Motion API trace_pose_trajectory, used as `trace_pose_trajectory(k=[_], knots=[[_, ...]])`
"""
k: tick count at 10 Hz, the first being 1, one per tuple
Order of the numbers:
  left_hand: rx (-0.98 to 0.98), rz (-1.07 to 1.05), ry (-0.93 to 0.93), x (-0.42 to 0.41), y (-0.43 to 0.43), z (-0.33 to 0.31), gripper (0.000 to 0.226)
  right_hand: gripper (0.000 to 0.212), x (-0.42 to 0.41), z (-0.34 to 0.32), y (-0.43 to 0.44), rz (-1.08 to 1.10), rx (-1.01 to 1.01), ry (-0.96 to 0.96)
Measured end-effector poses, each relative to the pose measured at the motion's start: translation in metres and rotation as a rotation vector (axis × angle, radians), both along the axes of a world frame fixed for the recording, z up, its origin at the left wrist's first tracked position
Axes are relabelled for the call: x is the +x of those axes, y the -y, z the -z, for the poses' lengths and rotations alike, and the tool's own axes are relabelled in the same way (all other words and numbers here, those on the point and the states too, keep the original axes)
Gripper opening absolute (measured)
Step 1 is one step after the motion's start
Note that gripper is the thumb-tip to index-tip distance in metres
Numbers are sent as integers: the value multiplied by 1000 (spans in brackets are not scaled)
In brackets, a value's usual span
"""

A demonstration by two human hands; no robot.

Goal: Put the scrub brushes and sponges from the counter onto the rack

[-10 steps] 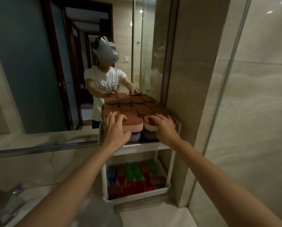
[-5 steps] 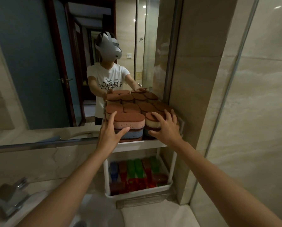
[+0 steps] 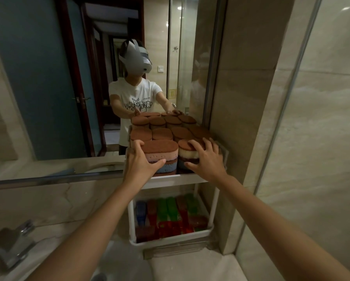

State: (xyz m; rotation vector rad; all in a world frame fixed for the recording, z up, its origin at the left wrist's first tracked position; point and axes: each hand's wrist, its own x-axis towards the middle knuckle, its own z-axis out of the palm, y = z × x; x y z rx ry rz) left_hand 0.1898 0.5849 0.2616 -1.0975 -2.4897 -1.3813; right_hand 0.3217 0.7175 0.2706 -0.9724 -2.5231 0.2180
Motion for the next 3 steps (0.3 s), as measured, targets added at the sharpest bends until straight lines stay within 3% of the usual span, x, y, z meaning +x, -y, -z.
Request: trace_pose_trajectory(k=[1,3], knots=[[-20,0,5,1,0,-1,74,70,1,-5,3,-8,-15,36],[-84,-54,-37,6,1,-5,83,60,4,-16,14,-60,62,-81]])
